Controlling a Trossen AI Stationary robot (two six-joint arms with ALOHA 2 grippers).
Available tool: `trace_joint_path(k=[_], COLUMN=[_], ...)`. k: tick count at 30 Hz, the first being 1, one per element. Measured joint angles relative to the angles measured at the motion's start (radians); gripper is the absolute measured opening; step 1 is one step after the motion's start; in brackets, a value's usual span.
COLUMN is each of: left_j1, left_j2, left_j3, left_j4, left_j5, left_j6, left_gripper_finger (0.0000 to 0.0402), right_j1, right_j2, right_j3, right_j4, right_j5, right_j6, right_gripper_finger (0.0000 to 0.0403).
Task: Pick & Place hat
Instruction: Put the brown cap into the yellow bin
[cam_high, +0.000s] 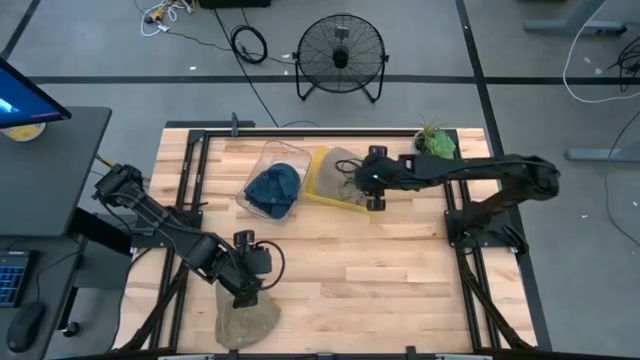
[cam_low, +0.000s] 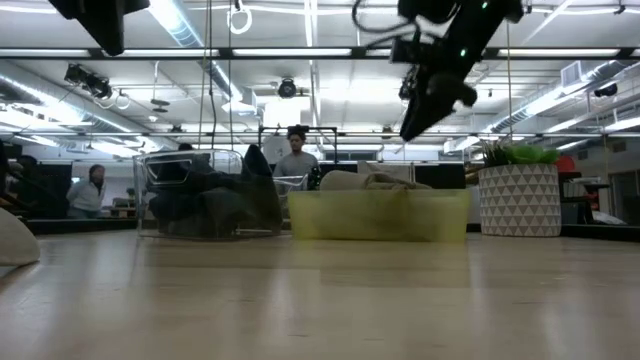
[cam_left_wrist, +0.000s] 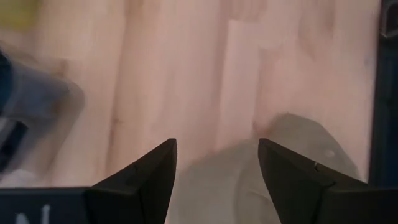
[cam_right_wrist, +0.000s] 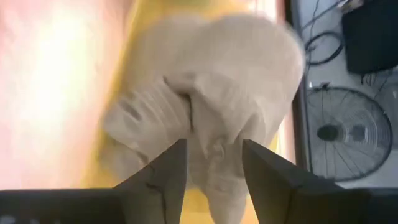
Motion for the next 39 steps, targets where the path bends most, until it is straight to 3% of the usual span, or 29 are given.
trace_joint_path(k=[4,10,14,27,30,34,39], left_j1=[-0.001,-0.03,-0.066,-0.159,-0.168,-0.182,-0.193], left_j2=[0.003,0.072,0.134,0.3,0.346,0.399,0.417], left_j3=[0.0,0.0,-0.001,0.0,0.0,0.001,0.001], left_j4=[0.0,-0.06,-0.102,-0.135,-0.199,-0.253,-0.256], left_j5=[0.126,0.173,0.268,0.276,0.231,0.203,0.195], left_j6=[-0.032,-0.199,-0.304,-0.361,-0.367,-0.318,-0.316], left_gripper_finger=[0.0232,0.0232,0.0232,0.0232,0.0229,0.0198,0.0097], right_j1=[0.058,0.13,0.161,0.196,0.196,0.196,0.196], right_j2=[-0.067,-0.095,-0.091,-0.091,-0.091,-0.091,-0.091], right_j3=[0.0,0.0,0.0,0.0,0.0,0.0,0.0], right_j4=[0.001,0.017,0.034,0.035,0.035,0.039,0.043], right_j5=[-0.001,-0.001,-0.001,-0.003,-0.011,-0.011,-0.011], right_j6=[0.078,0.126,0.126,0.193,0.199,0.204,0.243], right_gripper_finger=[0.0159,0.0153,0.0153,0.0153,0.0153,0.0153,0.0153])
